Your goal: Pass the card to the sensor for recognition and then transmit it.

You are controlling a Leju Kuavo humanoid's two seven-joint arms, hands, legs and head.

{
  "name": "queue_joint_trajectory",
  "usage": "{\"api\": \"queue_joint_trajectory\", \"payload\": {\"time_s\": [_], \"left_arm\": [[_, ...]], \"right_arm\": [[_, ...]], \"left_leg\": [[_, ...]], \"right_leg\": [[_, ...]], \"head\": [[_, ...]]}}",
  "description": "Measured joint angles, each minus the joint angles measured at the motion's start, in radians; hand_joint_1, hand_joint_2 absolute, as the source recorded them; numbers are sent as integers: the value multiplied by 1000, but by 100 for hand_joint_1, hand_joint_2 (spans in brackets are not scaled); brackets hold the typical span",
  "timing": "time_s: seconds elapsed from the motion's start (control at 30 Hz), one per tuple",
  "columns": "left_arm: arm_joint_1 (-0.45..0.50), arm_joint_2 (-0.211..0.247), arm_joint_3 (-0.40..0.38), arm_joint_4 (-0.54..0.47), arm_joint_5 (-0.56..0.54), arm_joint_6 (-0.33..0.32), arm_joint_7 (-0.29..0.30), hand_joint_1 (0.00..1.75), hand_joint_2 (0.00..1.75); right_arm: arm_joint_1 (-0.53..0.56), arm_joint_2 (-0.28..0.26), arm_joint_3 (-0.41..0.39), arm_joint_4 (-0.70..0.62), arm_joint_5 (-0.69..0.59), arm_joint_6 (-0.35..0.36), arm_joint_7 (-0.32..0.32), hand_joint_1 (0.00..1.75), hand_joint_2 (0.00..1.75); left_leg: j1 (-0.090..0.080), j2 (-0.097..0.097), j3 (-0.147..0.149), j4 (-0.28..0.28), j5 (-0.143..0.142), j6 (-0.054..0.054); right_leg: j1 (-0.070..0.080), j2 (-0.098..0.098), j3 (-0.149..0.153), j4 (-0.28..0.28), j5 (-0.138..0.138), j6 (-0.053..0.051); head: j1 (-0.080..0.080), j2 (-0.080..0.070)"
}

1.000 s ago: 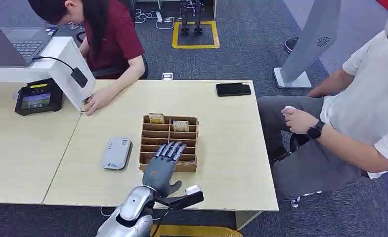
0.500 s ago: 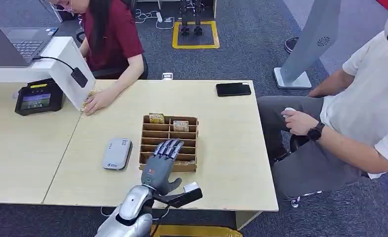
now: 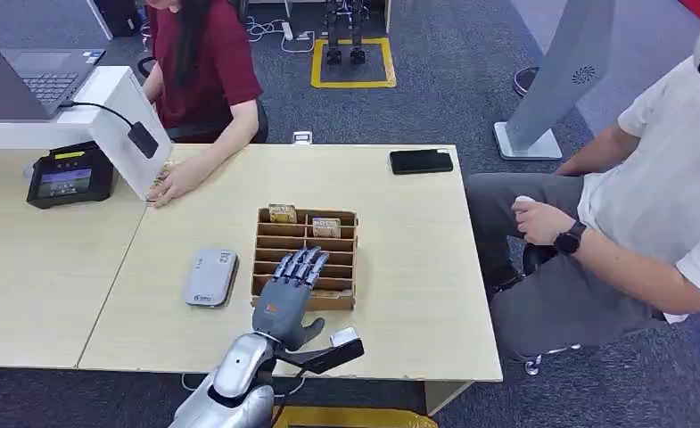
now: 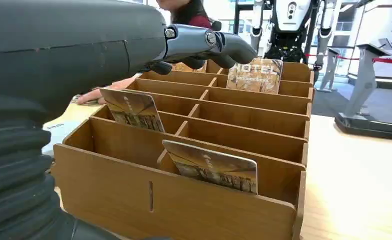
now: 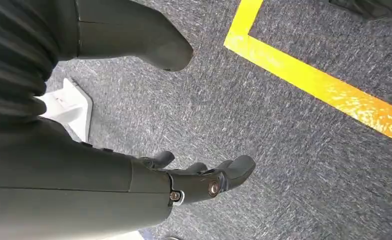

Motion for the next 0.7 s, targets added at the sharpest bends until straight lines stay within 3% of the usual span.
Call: {"api": "queue_joint_trajectory", "payload": {"time_s": [0.17, 0.2, 0.23, 0.7], "left_arm": [[0, 0, 0, 0, 5, -2, -3, 0, 175], [0, 0, 0, 0, 6, -2, -5, 162, 175], [0, 0, 0, 0, 8, -3, -8, 175, 175], [-2, 0, 0, 1, 48, -34, -37, 175, 175]], "right_arm": [[0, 0, 1, 0, -2, 2, 0, 0, 175], [0, 0, 1, 0, -2, 2, 0, 0, 175], [0, 0, 1, 0, -3, 2, 0, 0, 175], [-1, 0, 9, -8, -8, 10, 2, 0, 175]], "left_leg": [[0, 0, 0, 0, 0, 0], [0, 0, 0, 0, 0, 0], [0, 0, 0, 0, 0, 0], [0, 0, 0, 0, 0, 0]], "right_leg": [[0, 0, 0, 0, 0, 0], [0, 0, 0, 0, 0, 0], [0, 0, 0, 0, 0, 0], [0, 0, 0, 0, 0, 0]], "head": [[0, 0], [0, 0], [0, 0], [0, 0]]}}
